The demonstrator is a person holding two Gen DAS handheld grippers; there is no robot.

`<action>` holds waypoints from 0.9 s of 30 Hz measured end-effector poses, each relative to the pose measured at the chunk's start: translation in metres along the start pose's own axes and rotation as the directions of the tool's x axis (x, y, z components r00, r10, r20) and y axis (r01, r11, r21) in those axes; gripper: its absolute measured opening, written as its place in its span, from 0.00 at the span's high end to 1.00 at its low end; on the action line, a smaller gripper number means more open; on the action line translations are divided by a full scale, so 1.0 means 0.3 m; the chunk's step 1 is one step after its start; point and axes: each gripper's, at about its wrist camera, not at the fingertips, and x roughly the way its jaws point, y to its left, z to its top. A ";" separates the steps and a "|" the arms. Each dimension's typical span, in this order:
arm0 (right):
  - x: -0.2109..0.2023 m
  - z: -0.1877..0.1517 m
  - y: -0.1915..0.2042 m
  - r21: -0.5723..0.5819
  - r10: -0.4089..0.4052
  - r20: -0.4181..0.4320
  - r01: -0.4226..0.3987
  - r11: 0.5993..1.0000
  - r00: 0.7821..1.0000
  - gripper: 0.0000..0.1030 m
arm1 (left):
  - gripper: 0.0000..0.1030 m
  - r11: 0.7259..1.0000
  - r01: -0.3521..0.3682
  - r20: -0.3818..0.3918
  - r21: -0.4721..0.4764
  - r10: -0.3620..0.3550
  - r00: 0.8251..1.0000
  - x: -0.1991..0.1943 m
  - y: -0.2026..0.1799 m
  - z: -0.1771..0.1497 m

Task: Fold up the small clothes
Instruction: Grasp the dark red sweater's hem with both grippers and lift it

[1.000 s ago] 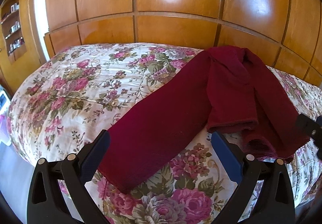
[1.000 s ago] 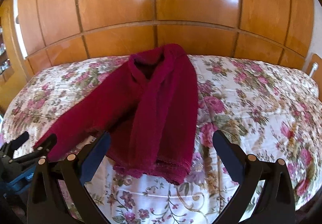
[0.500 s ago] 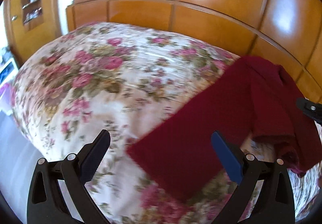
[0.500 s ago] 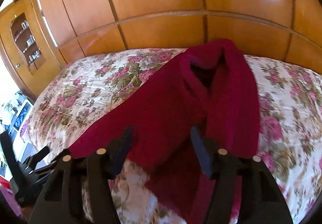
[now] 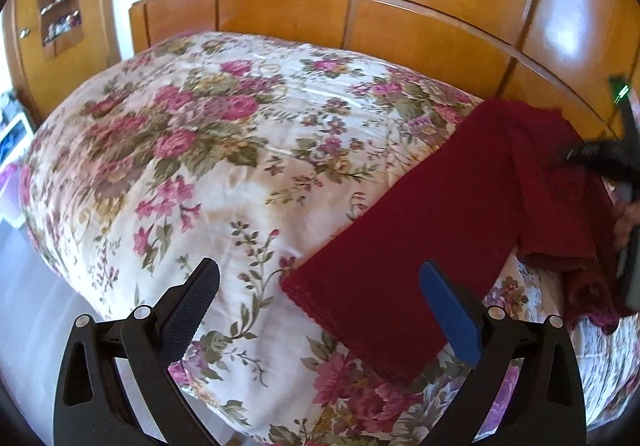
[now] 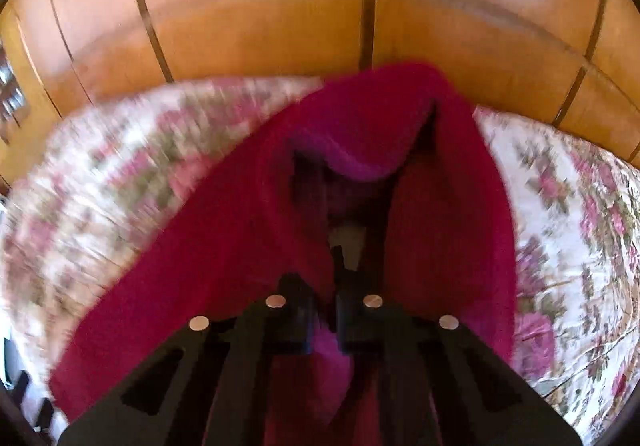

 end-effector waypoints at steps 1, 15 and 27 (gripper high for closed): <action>-0.085 0.015 -0.041 0.011 0.023 0.053 -0.024 1.000 0.998 0.94 | 0.04 1.000 0.007 0.002 0.015 -0.007 1.000 -0.001 -0.013 0.002; -0.415 0.064 -0.963 0.237 -0.570 0.087 0.539 0.808 0.817 0.94 | 0.25 0.949 0.261 -0.096 0.178 -0.247 0.964 0.024 -0.315 0.030; -0.261 -0.087 -1.179 0.191 -0.679 -0.095 0.683 0.705 0.728 0.41 | 0.33 0.873 0.465 -0.248 0.149 -0.422 0.872 0.108 -0.526 0.067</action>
